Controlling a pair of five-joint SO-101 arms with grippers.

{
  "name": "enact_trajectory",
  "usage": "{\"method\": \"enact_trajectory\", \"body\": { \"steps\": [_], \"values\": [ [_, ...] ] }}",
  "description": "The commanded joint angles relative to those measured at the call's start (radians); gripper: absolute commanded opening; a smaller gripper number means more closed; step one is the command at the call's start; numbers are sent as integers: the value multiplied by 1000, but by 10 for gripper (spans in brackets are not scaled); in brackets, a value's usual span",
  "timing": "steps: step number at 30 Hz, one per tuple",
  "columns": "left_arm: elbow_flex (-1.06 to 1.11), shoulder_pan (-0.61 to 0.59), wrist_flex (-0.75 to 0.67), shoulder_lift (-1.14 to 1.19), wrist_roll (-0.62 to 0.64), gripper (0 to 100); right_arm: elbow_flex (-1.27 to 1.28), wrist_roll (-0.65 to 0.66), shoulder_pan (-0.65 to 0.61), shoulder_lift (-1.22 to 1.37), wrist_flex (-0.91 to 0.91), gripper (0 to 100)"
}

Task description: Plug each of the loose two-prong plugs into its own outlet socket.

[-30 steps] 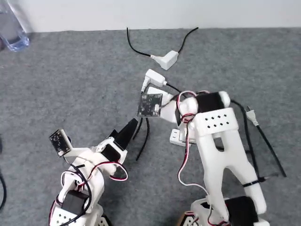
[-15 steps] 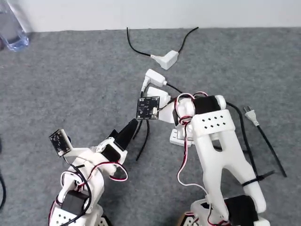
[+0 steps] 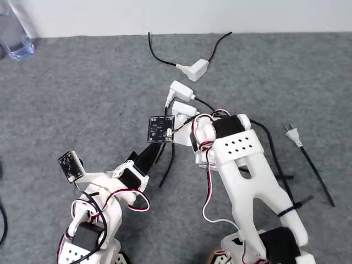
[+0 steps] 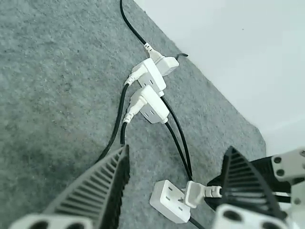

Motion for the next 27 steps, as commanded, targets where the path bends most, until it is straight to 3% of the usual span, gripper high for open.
{"method": "enact_trajectory", "body": {
  "steps": [1,27],
  "values": [
    [-7,3,-12,-6,-9,298,40,-12,-5,7,-70,11],
    [-7,5,-12,-6,-9,298,66,-3,42,38,-143,11]
  ]
}}
